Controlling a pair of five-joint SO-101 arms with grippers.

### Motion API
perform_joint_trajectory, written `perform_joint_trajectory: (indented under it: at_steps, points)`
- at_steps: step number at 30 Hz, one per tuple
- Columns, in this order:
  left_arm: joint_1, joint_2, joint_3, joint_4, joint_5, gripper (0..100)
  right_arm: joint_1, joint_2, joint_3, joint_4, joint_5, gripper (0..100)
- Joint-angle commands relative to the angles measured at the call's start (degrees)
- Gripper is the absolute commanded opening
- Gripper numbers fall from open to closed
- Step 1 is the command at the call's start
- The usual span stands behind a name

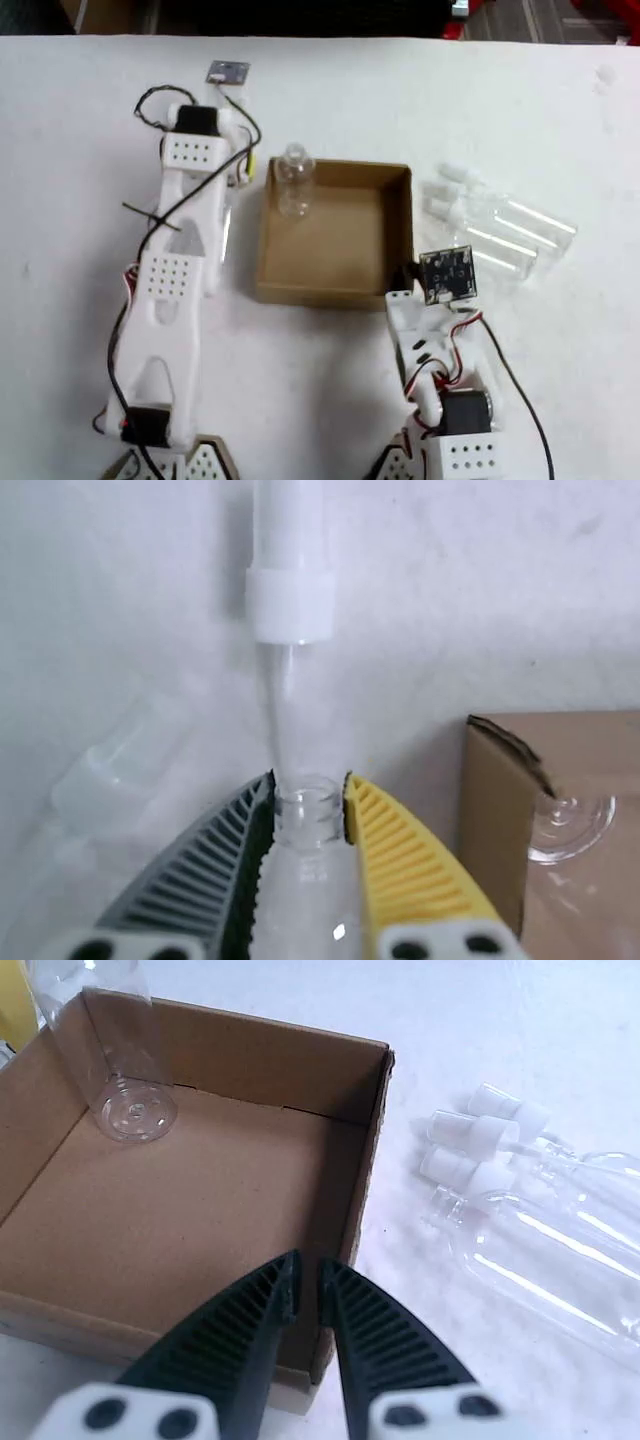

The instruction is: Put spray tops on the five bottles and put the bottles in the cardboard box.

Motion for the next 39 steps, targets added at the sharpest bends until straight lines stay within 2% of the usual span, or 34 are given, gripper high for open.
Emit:
perform_joint_trajectory:
  at_steps: [1, 18, 25, 39]
  points:
    - [0.13, -7.43, -2.37, 0.79, -0.09, 2, 0.48, -0.48, 0.44, -0.13, 0.09, 1.9]
    - [0.22, -35.21, -1.85, 0.97, -0.09, 2, 0.48, -0.48, 0.44, -0.22, 0.09, 1.9]
    - [4.35, -51.65, -1.85, 0.97, -0.09, 2, 0.48, -0.48, 0.44, -0.22, 0.09, 1.9]
    - [14.11, -73.98, -1.85, 0.97, -0.09, 2, 0.48, -0.48, 0.44, -0.04, 0.09, 1.9]
